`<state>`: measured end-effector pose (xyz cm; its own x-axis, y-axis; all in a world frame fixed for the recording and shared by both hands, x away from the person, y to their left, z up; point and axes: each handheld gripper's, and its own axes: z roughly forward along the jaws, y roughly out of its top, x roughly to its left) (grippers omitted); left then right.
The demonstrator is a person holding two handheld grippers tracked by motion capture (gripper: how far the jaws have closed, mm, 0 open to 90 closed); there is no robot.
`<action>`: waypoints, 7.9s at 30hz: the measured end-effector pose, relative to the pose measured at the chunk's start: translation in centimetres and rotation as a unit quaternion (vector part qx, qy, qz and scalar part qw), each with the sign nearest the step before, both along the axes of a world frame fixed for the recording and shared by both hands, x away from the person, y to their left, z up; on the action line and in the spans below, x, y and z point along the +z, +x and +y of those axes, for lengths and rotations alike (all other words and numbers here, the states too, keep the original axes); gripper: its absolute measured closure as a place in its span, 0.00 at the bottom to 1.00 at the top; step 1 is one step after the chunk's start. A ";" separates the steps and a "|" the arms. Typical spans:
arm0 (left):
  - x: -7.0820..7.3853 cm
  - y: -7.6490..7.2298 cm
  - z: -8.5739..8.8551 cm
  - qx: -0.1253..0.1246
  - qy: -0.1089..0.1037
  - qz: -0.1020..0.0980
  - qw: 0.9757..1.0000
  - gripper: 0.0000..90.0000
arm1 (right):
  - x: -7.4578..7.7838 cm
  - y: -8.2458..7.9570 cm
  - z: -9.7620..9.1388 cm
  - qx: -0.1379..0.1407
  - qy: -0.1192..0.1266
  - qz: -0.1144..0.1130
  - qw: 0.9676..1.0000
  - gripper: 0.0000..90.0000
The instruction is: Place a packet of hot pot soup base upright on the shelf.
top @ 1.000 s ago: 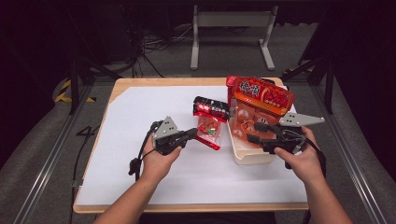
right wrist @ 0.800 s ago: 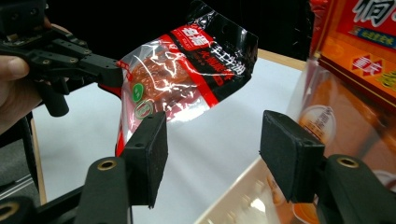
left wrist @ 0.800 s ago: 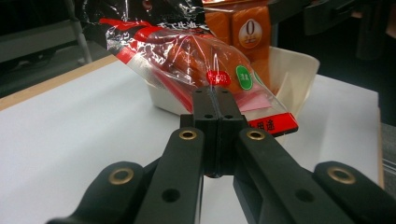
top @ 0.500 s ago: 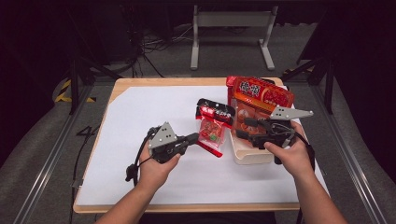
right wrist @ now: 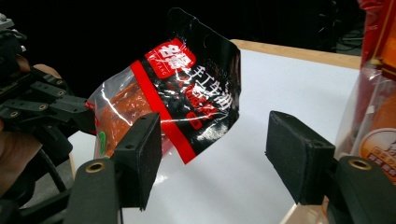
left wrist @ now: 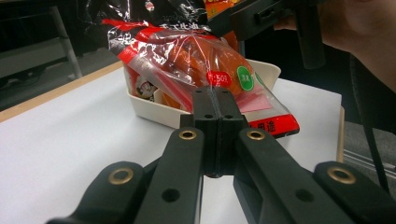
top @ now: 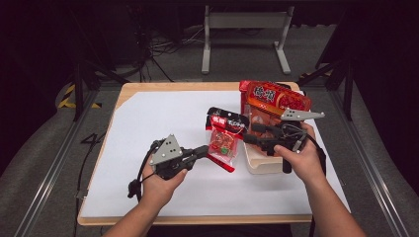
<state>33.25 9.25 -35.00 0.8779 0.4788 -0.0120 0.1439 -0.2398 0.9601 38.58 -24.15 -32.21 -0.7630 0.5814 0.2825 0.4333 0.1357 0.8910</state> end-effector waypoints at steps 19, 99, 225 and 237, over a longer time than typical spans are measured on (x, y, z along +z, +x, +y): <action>-0.2 -0.3 -0.9 -0.018 0.009 -0.009 1.000 1.00 | 0.4 0.6 1.5 0.014 -0.008 0.010 1.000 0.43; 3.0 5.5 -6.6 -0.018 -0.028 -0.022 0.999 0.95 | 4.8 -1.7 -2.5 0.110 -0.152 -0.175 0.967 1.00; 1.2 3.2 -1.2 -0.002 0.035 0.038 0.999 0.32 | 0.8 -5.1 -9.2 -0.086 -0.134 -0.105 0.982 0.33; 1.0 1.3 5.7 0.035 0.029 0.030 0.999 0.27 | -0.1 -5.8 -10.4 -0.104 -0.128 -0.110 0.980 0.32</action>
<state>34.58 14.95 -34.02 0.8412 0.5398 -0.0335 0.2181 -0.2819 0.9343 32.80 -34.52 -32.32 -0.6472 0.7606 -0.0513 0.2754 0.2960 0.9146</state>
